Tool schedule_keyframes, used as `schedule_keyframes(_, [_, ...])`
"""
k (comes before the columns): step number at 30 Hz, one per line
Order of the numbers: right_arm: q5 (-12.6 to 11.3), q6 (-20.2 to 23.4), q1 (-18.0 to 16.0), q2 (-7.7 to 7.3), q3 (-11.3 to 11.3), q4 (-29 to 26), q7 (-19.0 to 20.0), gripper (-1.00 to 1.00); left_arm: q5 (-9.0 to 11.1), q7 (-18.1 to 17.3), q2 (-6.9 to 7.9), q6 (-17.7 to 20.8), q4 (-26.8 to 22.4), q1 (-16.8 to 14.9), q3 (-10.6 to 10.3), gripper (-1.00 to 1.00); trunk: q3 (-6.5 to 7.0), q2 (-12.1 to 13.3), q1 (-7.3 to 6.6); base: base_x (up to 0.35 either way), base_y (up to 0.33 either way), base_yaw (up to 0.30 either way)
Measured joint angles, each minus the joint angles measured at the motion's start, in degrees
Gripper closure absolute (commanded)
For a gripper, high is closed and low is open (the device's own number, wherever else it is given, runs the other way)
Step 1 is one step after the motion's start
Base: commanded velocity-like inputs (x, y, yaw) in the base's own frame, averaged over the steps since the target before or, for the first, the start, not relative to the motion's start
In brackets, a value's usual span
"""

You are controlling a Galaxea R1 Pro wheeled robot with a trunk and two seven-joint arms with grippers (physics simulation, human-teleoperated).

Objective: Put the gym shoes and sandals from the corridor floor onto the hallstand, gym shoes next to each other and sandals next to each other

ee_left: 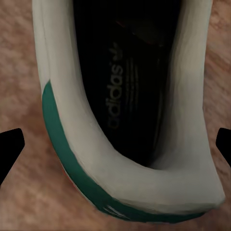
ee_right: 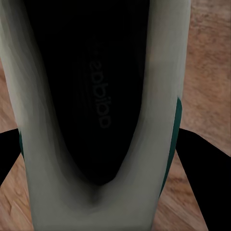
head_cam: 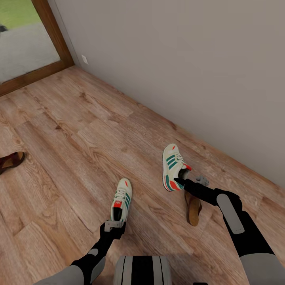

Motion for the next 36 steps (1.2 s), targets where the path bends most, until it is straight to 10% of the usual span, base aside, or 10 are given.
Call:
schedule_keyframes(8, [0.01, 0.00, 0.00, 0.00, 0.00, -0.01, 0.00, 1.00, 0.06, 0.05, 0.00, 0.03, 0.00, 0.00, 0.00, -1.00, 0.00, 0.00, 0.01, 0.005, 0.000, 0.000])
schedule_keyframes(9, [0.02, 0.00, 0.00, -0.02, 0.00, -0.01, 0.00, 1.00, 0.06, 0.06, 0.00, 0.04, 0.00, 0.00, 0.00, 1.00, 0.00, 0.00, 0.01, 0.000, 0.000, 0.000])
schedule_keyframes(36, [-0.01, 0.00, 0.00, -0.01, -0.01, -0.01, 0.01, 1.00, 0.09, -0.03, -0.06, 0.10, -0.01, 0.00, -0.04, 1.00, 0.00, 0.00, 0.00, 0.000, 0.000, 0.000])
